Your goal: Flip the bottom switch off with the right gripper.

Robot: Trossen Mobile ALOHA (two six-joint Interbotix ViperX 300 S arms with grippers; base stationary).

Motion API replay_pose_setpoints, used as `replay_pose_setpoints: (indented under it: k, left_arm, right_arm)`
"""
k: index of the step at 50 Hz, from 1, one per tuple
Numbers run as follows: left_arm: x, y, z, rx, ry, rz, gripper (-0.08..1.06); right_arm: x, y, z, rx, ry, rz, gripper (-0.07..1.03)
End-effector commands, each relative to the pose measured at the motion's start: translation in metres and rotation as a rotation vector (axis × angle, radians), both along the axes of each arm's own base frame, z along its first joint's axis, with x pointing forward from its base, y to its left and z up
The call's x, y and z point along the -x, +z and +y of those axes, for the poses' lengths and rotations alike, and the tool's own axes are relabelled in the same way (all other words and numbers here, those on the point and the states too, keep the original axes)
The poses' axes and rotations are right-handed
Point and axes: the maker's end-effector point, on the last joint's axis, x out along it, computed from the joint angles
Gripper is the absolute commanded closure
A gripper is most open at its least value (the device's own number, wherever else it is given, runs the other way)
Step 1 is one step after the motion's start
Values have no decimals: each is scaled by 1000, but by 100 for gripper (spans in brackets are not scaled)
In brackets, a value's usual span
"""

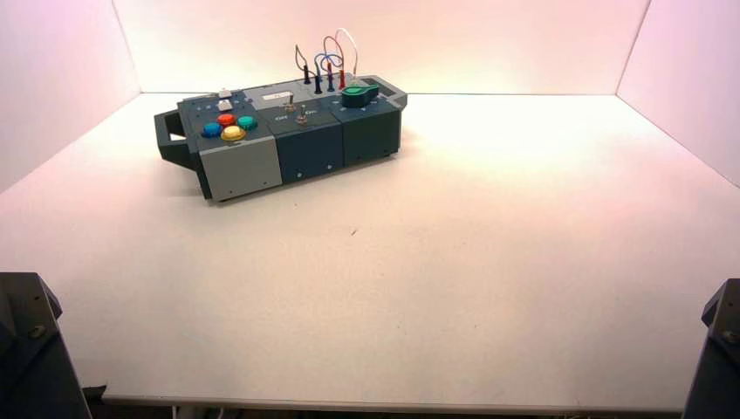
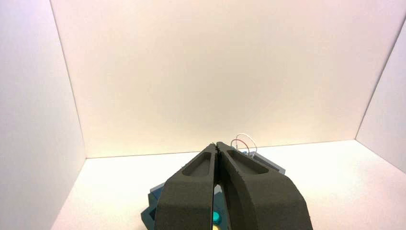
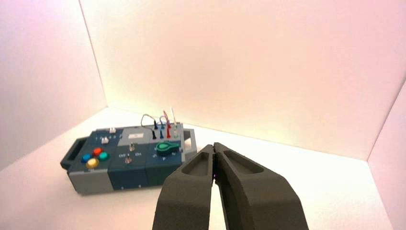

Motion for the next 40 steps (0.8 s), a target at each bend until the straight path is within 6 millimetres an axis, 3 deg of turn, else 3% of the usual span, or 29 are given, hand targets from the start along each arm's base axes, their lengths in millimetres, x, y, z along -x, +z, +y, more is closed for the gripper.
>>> replay_pose_setpoints:
  k: [1, 26, 40]
  left_arm:
    - [0, 7, -1, -3, -3, -18, 100]
    - [-6, 2, -2, -2, -5, 25, 100]
    - [-58, -37, -10, -66, -14, 322, 101]
  right_arm:
    - [-3, 4, 2, 1, 4, 1, 99]
    - [-2, 4, 2, -4, 6, 10, 99]
    - [-13, -9, 17, 34, 57, 134, 99]
